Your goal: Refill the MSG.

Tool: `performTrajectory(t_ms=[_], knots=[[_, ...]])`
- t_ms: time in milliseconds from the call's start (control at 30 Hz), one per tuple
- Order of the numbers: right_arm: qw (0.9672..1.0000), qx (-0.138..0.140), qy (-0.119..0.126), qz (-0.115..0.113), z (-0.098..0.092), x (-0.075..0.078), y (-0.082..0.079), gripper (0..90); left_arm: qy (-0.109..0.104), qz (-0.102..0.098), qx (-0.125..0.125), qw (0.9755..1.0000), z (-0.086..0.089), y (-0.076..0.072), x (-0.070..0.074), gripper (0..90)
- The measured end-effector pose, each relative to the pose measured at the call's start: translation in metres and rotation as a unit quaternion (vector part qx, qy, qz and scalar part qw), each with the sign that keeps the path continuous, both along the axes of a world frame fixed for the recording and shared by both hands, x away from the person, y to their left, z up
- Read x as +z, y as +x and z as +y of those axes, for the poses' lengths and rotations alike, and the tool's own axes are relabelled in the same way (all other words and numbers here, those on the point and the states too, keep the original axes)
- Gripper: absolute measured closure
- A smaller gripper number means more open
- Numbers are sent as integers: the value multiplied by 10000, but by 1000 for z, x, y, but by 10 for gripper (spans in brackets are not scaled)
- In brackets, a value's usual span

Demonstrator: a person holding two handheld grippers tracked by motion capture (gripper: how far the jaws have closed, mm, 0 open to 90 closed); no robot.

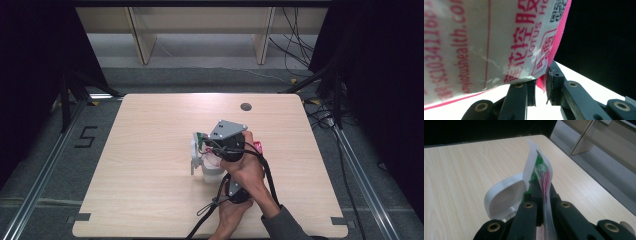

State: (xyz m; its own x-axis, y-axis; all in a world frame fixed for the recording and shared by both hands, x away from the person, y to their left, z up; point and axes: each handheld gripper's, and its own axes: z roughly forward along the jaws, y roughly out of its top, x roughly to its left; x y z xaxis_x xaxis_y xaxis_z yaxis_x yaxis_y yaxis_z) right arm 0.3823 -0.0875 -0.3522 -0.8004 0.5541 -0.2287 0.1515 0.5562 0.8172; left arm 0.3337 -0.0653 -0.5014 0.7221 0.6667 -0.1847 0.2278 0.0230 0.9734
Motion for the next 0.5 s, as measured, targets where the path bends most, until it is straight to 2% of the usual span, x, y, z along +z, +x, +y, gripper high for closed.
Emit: performTrajectory(t_ms=[33,67,100,167,233,500], knots=[[10000,-1,0,-1,0,0,0,900,184,-53,-176,9997,2,1,0,793],[10000,14,-3,-35,0,0,0,900,-420,27,-13,9991,-6,1,0,793],[10000,15,-4,-43,0,0,0,900,-659,77,92,9978,-9,0,0,793],[10000,3,10,-4,0,0,0,900,-625,102,186,9978,-9,-1,0,793],[9999,-51,82,30,-1,0,0,900,-616,76,168,9979,-9,-1,0,793],[10000,-22,34,40,0,1,-1,900,-625,73,170,9979,-9,-1,0,794]])
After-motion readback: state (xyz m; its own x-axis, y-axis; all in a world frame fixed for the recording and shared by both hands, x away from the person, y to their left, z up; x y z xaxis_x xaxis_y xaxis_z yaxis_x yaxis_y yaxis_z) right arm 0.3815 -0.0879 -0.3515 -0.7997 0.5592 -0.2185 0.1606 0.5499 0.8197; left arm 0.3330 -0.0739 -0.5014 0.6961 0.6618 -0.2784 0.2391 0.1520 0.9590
